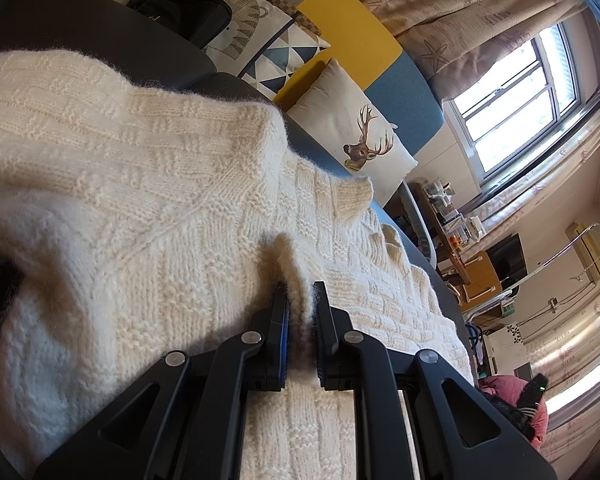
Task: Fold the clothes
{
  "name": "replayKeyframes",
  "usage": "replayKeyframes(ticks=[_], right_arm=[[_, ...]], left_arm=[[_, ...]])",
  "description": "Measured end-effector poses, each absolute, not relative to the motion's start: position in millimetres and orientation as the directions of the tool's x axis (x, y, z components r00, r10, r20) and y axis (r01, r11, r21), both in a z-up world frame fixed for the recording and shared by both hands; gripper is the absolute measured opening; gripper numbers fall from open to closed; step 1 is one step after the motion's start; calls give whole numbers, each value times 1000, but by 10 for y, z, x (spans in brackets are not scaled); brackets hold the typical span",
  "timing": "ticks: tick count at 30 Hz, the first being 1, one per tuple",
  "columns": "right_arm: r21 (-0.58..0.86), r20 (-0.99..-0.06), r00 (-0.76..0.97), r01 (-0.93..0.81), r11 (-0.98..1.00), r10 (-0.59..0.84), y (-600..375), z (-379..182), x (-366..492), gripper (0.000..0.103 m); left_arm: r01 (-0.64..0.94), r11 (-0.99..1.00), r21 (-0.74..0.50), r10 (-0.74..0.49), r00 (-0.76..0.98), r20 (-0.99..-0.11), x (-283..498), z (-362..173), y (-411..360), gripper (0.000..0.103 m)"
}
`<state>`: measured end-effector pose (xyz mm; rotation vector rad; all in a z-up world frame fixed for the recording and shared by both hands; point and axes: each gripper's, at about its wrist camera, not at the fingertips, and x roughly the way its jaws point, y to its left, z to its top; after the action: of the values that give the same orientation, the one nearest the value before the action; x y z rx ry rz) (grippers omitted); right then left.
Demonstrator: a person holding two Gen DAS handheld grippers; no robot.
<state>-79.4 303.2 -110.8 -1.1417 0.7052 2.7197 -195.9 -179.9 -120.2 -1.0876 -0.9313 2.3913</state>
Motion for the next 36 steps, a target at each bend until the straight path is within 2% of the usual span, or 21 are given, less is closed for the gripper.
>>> replayKeyframes(ticks=[1,2,7,10,12,13,14,18,19,21,24,28,29,32,34,36], right_arm=[[384,-697,-711,-255,-888,-98,2986,-1074,-756,21],[393,-695,-710,-237,-888,-118,2939,-1040,-719,25],[456,-751,-619,-237,-858,-228,2824,-1247,-785,25],[470,-741,-624,-222,-854,-246,2737,-1304,-778,26],[418,-754,-620,-199,-886,-217,2632,-1298,-801,21],[370,-766,-615,-182,-911,-188,2569,-1284,-817,12],[314,-777,-610,-161,-936,-156,2504,-1267,-840,9],[127,-783,-621,-187,-974,17,2430,-1177,-822,5],[88,-783,-620,-203,-975,58,2453,-1176,-815,0],[39,-783,-611,-230,-972,113,2512,-1192,-803,0],[172,-779,-627,-222,-960,5,2670,-1240,-749,0],[334,-684,-721,-173,-927,-112,2702,-1006,-544,15],[348,-675,-724,-139,-927,-144,2634,-968,-535,15],[285,-721,-671,-58,-957,-174,2321,-995,-652,15],[221,-774,-619,-68,-973,-132,2200,-1119,-728,11],[192,-781,-617,-90,-977,-96,2216,-1192,-734,9]], left_arm=[[-45,-721,-691,551,-643,-532,-1960,-1203,-1801,13],[-47,-721,-692,552,-643,-531,-1961,-1203,-1802,13],[-47,-718,-694,553,-644,-529,-1957,-1206,-1809,13],[-48,-718,-694,553,-644,-529,-1959,-1208,-1812,13],[-47,-718,-694,553,-644,-528,-1959,-1207,-1815,13],[-47,-718,-694,553,-644,-529,-1958,-1206,-1814,13],[-47,-718,-694,553,-644,-529,-1956,-1205,-1812,13],[-46,-718,-694,553,-644,-529,-1956,-1206,-1812,13],[-46,-718,-695,553,-644,-529,-1955,-1207,-1813,13],[-46,-718,-695,553,-644,-528,-1955,-1209,-1814,13],[-46,-718,-695,553,-644,-528,-1953,-1209,-1811,13],[-47,-718,-695,553,-645,-528,-1954,-1213,-1811,13],[-47,-718,-695,553,-645,-528,-1954,-1213,-1813,13],[-48,-717,-695,554,-645,-527,-1955,-1213,-1817,13],[-49,-716,-697,555,-645,-525,-1955,-1215,-1823,13],[-49,-715,-698,556,-645,-524,-1956,-1216,-1824,13]])
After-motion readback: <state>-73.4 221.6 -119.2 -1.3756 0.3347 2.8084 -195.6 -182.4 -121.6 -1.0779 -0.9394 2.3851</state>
